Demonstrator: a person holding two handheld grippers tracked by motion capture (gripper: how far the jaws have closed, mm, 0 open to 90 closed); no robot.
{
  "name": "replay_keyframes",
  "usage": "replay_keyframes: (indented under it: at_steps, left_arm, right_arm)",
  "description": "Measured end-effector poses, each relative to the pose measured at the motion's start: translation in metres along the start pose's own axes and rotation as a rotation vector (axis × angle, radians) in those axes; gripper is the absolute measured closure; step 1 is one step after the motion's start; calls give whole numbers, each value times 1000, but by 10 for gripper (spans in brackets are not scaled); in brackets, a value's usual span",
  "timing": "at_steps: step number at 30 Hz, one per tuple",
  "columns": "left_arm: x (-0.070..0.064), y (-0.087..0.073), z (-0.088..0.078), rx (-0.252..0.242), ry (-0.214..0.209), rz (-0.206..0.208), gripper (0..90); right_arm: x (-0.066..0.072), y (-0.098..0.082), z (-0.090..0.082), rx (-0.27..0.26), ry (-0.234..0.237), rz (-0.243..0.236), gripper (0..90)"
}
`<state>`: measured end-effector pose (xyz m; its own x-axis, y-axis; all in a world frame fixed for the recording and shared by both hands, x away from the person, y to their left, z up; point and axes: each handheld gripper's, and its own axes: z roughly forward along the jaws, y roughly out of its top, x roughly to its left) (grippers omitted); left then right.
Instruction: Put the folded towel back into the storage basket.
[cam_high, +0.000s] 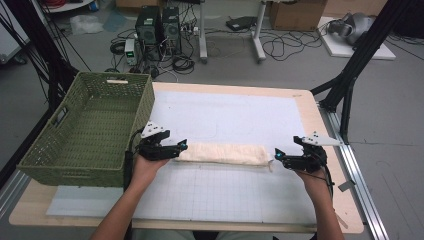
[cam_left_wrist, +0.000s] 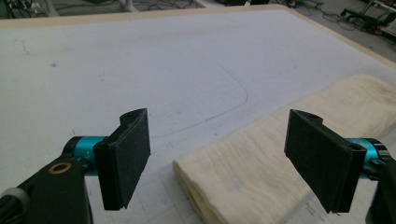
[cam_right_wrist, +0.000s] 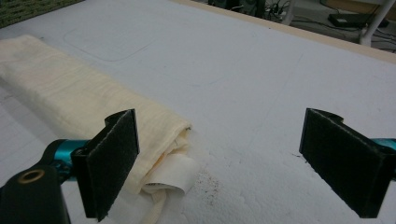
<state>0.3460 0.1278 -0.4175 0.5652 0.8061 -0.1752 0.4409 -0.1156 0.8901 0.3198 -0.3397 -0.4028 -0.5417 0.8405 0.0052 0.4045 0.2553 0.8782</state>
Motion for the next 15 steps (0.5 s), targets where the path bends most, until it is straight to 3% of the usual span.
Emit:
replay_keyframes:
  at_steps: [3, 11, 15]
  left_arm:
    - [1, -1, 2, 20, 7, -2, 247]
    - [7, -9, 13, 132, -8, -38, 313]
    - [10, -12, 17, 159, -5, -55, 342]
  right_arm:
    - [0, 0, 0, -1, -1, 1, 113]
    - [3, 0, 2, 11, 8, 0, 113]
    - [3, -1, 3, 16, 13, -3, 113]
